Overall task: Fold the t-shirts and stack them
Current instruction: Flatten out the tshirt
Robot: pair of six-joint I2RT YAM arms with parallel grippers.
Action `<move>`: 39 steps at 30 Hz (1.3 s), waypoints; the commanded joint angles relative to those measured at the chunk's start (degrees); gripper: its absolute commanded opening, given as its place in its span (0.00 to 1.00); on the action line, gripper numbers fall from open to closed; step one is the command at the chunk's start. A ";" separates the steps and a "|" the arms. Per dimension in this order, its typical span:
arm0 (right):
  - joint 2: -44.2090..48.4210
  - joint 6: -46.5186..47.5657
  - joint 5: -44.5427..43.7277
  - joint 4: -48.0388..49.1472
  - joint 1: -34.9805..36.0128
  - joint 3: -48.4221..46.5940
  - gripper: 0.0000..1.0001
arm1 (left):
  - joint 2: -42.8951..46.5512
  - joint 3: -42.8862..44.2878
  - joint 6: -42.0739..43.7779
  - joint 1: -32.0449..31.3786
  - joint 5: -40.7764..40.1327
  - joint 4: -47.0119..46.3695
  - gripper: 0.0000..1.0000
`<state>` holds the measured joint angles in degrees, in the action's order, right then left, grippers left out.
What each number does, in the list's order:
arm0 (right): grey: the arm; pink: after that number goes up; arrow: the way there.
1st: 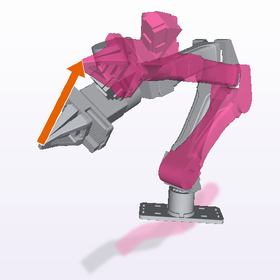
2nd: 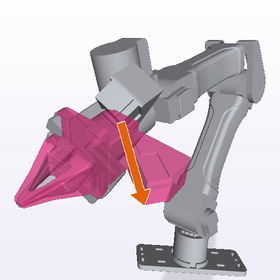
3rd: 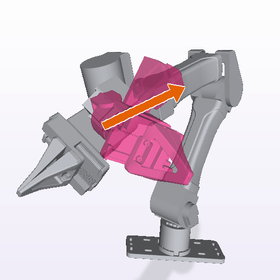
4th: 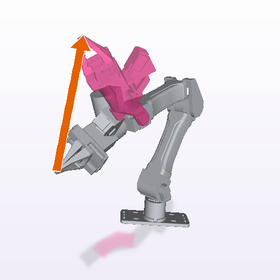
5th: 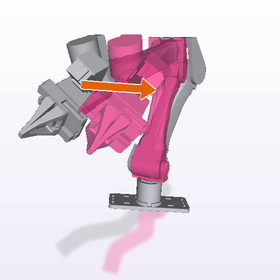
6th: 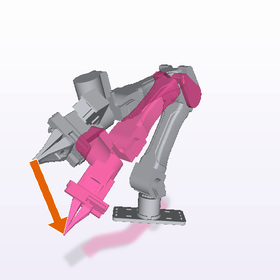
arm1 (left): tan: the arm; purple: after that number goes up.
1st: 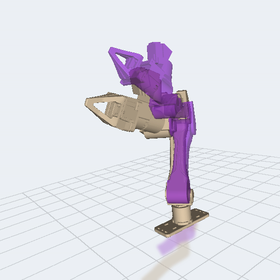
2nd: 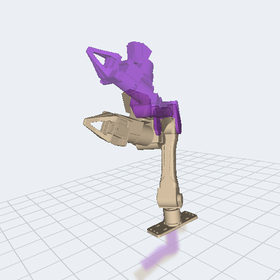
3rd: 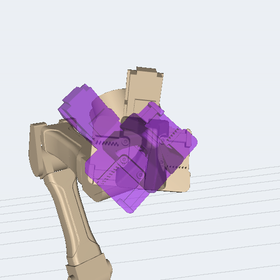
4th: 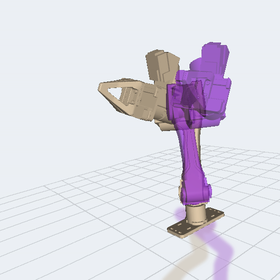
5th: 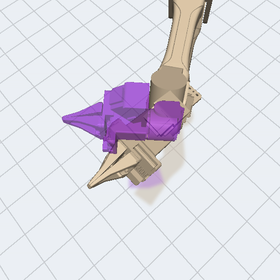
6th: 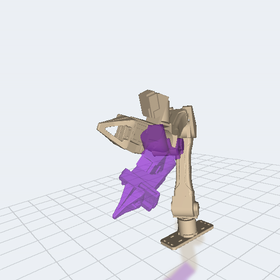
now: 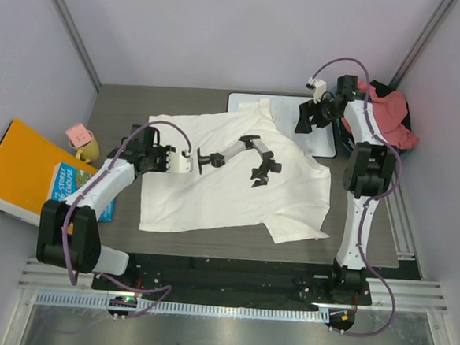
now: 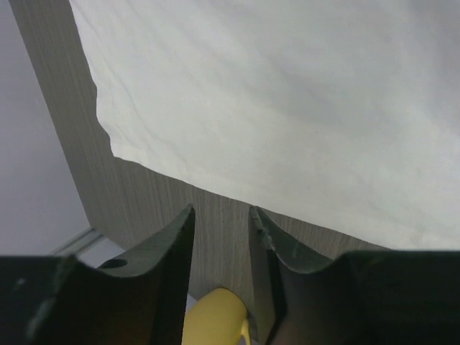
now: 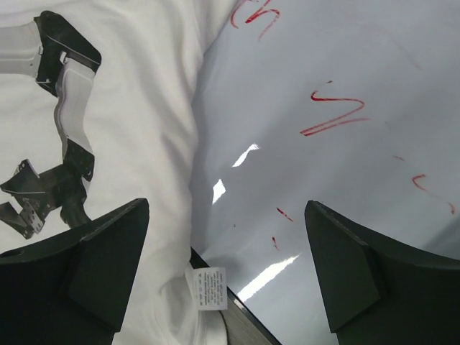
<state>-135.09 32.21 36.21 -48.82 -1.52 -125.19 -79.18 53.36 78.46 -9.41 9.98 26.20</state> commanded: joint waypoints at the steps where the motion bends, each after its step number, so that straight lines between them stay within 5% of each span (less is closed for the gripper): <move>1: -0.96 -1.79 8.00 -1.98 1.52 -3.84 0.95 | -1.94 -0.98 1.26 -0.26 -2.85 -6.86 0.29; 20: -8.96 -3.28 6.78 -1.64 3.63 -3.31 0.81 | -12.05 5.08 1.09 -2.45 -4.88 -7.74 0.19; 27: -7.30 -6.62 3.87 1.88 2.40 -5.42 0.46 | -14.78 4.73 1.26 -4.30 -7.07 -7.74 0.13; 30: -6.59 -8.20 3.79 2.41 2.22 -5.59 0.20 | -14.78 4.03 -0.49 -5.27 -7.60 -8.61 0.08; 31: -6.68 -8.65 3.61 2.15 2.22 -6.55 0.03 | -14.95 3.25 -0.93 -5.53 -7.95 -8.79 0.06; 39: -4.93 -1.98 -4.81 0.30 5.73 -11.92 0.01 | -13.29 -4.13 -4.27 -7.99 -12.26 -11.96 0.00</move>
<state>-144.05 26.30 36.67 -49.08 1.17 -134.02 -94.02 52.38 76.64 -16.67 -0.16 16.40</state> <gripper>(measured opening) 0.020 0.003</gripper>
